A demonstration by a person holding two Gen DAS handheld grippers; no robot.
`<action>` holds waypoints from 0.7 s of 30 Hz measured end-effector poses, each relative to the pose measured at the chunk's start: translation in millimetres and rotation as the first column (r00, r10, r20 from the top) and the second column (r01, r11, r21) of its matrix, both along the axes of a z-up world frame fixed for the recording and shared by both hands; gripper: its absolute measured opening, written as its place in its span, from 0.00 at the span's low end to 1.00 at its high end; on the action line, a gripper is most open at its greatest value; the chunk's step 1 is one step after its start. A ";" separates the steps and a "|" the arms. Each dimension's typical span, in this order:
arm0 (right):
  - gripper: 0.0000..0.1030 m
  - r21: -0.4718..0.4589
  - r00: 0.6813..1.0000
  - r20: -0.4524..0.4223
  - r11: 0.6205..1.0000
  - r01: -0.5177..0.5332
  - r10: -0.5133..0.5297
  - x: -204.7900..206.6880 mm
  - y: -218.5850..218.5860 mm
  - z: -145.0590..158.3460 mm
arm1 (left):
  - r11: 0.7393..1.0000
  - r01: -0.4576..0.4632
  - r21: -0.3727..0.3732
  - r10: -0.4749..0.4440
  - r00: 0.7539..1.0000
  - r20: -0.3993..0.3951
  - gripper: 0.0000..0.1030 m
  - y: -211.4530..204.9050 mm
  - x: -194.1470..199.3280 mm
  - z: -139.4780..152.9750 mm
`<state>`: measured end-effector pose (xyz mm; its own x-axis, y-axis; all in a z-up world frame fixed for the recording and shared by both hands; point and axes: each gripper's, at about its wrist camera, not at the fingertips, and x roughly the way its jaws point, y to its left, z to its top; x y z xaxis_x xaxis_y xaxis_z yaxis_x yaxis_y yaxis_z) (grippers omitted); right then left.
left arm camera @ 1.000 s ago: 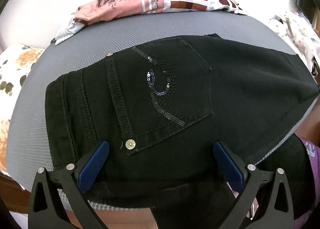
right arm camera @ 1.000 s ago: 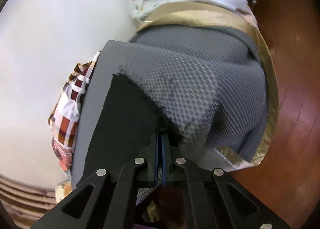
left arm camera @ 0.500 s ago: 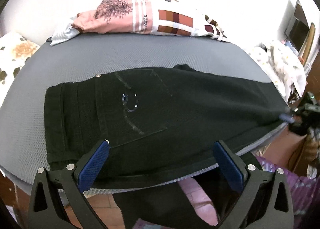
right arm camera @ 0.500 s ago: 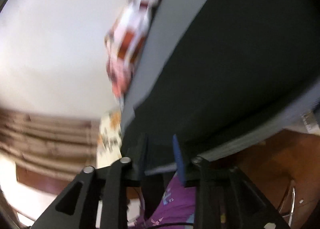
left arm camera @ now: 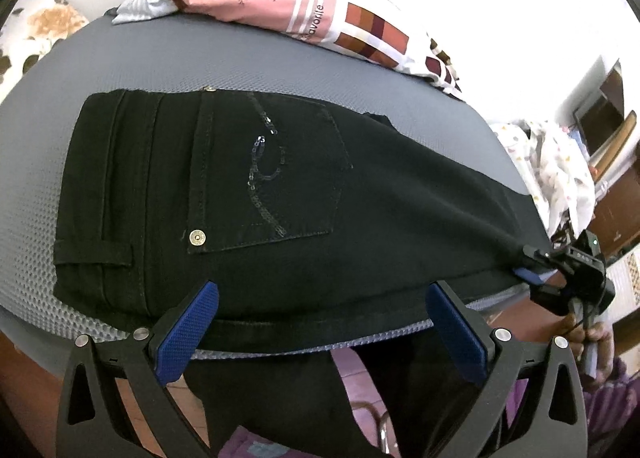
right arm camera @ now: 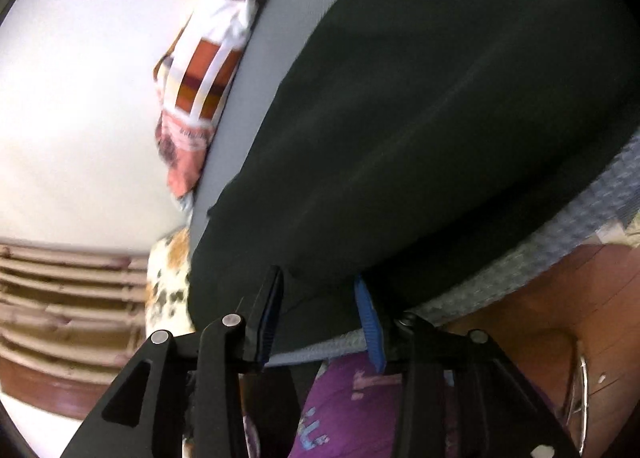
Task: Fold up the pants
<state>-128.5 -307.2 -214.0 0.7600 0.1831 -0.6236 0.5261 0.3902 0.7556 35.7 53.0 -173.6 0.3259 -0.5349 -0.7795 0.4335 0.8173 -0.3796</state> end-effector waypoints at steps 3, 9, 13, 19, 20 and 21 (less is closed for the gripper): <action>0.38 0.057 0.999 0.052 0.998 -0.006 0.003 3.5 -4.7 -6.0 | 1.000 0.005 0.011 -0.005 1.000 -0.004 1.00 -3.4 -0.4 -3.5; 0.18 0.034 0.983 0.107 0.987 -0.156 0.151 37.8 17.1 -8.6 | 0.999 0.024 0.045 -0.025 0.999 0.021 1.00 -8.7 -4.7 -3.2; 0.06 0.061 0.981 0.097 0.983 -0.172 0.165 36.2 16.2 -10.5 | 0.995 0.037 0.093 -0.041 0.998 0.045 1.00 -11.4 -7.4 -2.1; 0.06 0.124 0.981 0.047 0.973 -0.195 0.190 25.4 22.4 -6.3 | 0.996 -0.008 0.090 0.003 0.999 0.049 1.00 2.3 -0.1 -1.3; 0.06 0.123 0.981 0.026 0.974 -0.192 0.190 27.3 20.7 -10.6 | 0.996 -0.015 0.085 0.012 0.999 0.036 1.00 4.0 1.7 -3.5; 0.06 0.121 0.983 0.005 0.976 -0.184 0.185 29.5 17.9 -15.8 | 0.996 -0.020 0.086 0.018 1.000 0.024 1.00 5.3 3.1 -5.8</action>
<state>-99.0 -289.2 -229.8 0.7022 0.3933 -0.5935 0.4587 0.3875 0.7996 38.8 58.4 -179.4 0.3536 -0.4598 -0.8146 0.4254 0.8546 -0.2978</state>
